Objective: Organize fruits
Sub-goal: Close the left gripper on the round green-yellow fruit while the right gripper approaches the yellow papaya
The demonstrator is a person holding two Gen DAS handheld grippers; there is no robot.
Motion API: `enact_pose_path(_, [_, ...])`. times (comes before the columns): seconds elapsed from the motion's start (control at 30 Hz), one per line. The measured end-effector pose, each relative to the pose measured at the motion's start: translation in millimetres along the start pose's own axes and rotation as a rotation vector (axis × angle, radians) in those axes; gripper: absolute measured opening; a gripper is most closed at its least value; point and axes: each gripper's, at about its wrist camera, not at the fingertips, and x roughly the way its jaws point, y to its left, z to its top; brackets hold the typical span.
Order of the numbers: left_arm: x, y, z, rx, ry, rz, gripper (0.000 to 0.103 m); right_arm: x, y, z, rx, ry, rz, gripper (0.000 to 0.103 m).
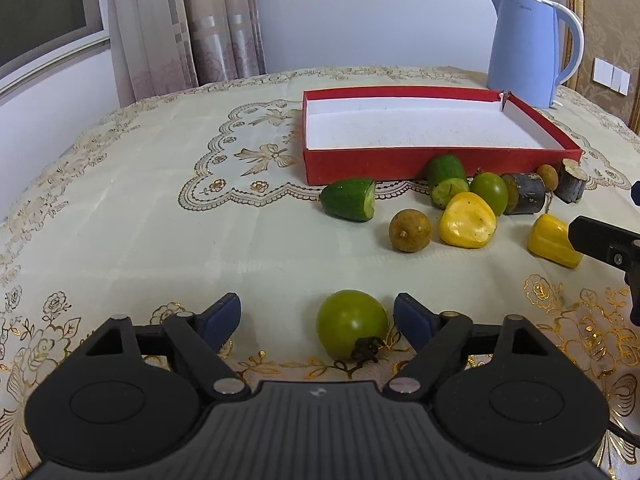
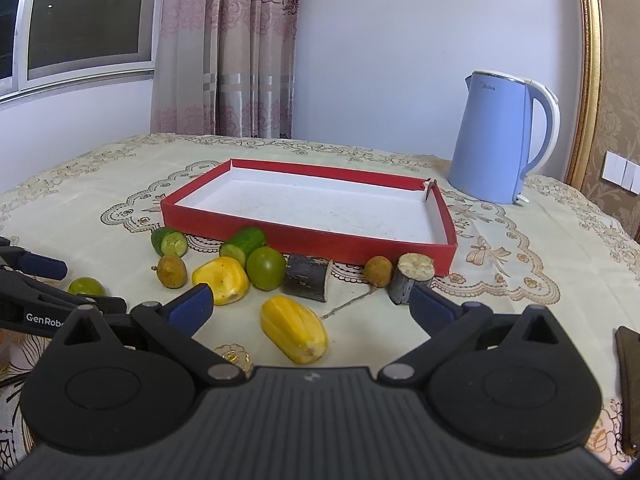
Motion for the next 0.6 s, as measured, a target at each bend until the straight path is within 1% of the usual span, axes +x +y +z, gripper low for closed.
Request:
enact_pose_path(0.07, [0.0,-1.1,-0.1,0.004,0.0,-0.001,0.081,-0.2,0.6,-0.1,-0.004,-0.002,-0.001,0.103])
enact_pose_path(0.13, [-0.2,-1.4,-0.3,0.007,0.005,-0.016,0.071,-0.3,0.9,0.0,-0.006,-0.002,-0.001,0.103])
enact_pose_path(0.17, [-0.8,-2.0,-0.3,0.008,0.007,-0.023,0.069,-0.3,0.9,0.0,-0.007,-0.003,-0.001,0.103])
enact_pose_path(0.23, [-1.7,-3.3,-0.2,0.014,0.007,-0.037,0.059,-0.6,0.9,0.4,-0.008,-0.003,-0.001,0.103])
enact_pose_path(0.27, [-1.9,-4.1,-0.1,0.017,0.008,-0.045,0.056,-0.6,1.0,0.4,-0.008,-0.004,-0.001,0.103])
enact_pose_path(0.33, [-2.9,-6.0,-0.1,0.023,0.007,-0.057,0.047,-0.7,1.1,0.5,-0.008,-0.005,-0.001,0.103])
enact_pose_path(0.37, [-3.3,-7.1,-0.1,0.028,0.005,-0.057,0.045,-0.8,1.1,0.5,-0.008,-0.005,-0.002,0.103])
enact_pose_path(0.4, [-3.8,-8.3,-0.2,0.032,0.002,-0.054,0.039,-0.8,0.9,0.6,-0.008,-0.005,-0.003,0.103])
enact_pose_path(0.43, [-4.3,-9.3,-0.5,0.037,-0.001,-0.053,0.036,-1.0,0.7,0.9,-0.007,-0.006,-0.004,0.103])
enact_pose_path(0.47, [-4.8,-10.0,-0.6,0.04,-0.004,-0.057,0.034,-1.1,0.0,0.9,-0.004,-0.006,-0.004,0.103])
enact_pose_path(0.6, [-5.4,-12.1,-0.7,0.05,-0.01,-0.054,0.033,-0.8,-2.2,1.1,0.005,-0.003,0.0,0.103])
